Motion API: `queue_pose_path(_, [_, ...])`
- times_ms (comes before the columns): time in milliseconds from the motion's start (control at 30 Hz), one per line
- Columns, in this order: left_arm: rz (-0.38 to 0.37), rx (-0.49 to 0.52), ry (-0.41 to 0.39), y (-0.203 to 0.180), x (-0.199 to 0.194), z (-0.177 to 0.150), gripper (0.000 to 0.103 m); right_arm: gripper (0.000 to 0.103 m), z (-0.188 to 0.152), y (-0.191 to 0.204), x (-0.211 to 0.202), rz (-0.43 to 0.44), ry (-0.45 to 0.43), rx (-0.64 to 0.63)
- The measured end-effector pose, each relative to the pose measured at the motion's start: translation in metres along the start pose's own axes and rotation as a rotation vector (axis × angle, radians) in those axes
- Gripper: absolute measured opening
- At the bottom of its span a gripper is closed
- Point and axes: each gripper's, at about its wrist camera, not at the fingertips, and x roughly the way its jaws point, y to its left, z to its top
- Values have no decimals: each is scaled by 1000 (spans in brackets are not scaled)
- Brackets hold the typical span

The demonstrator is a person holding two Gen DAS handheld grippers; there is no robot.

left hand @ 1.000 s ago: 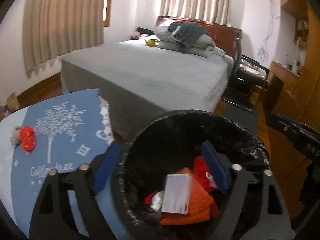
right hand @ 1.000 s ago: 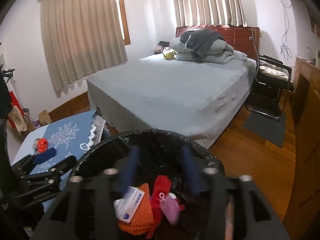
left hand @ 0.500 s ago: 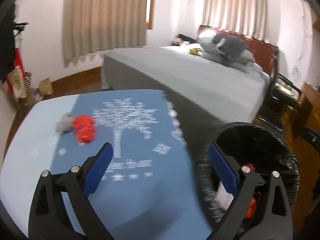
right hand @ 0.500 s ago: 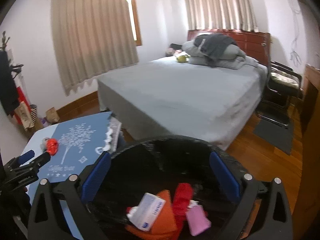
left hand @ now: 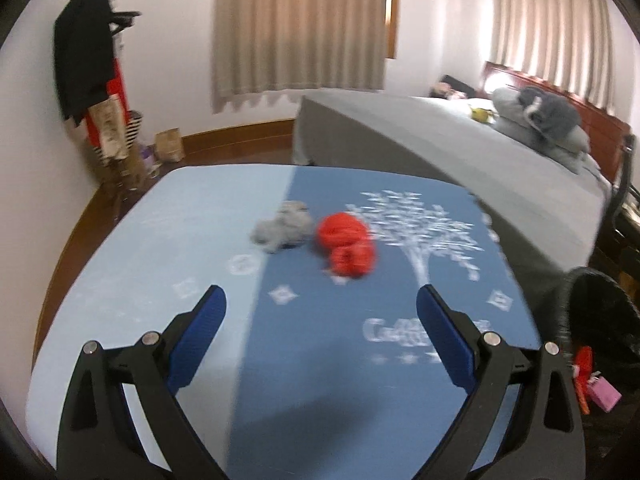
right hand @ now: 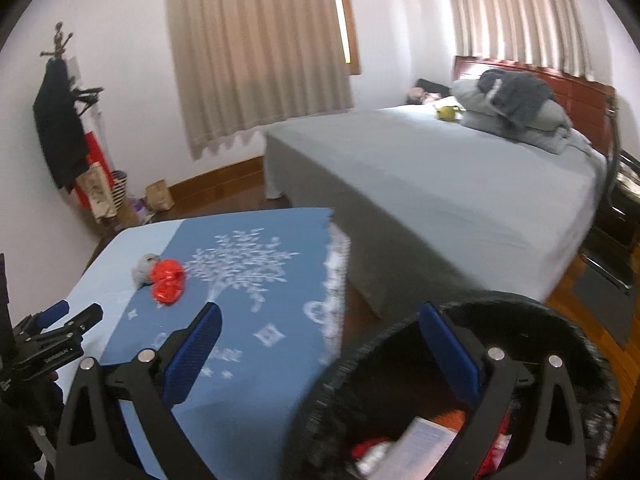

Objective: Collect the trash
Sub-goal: 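Move both open tools back over the red bag and grey sock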

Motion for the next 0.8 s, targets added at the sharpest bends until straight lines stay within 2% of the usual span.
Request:
queue_pose_path(267, [80,-55,13,61,24,4,93,97,8,67,57,81,36,-63])
queue_pose_path(433, [101,-68,21,80,37,9,93,97,7,103,91,117,63,-92])
queue_pose_path(800, [126,-81,35,110,62,13,93,97,4,153,154,163,131,-122])
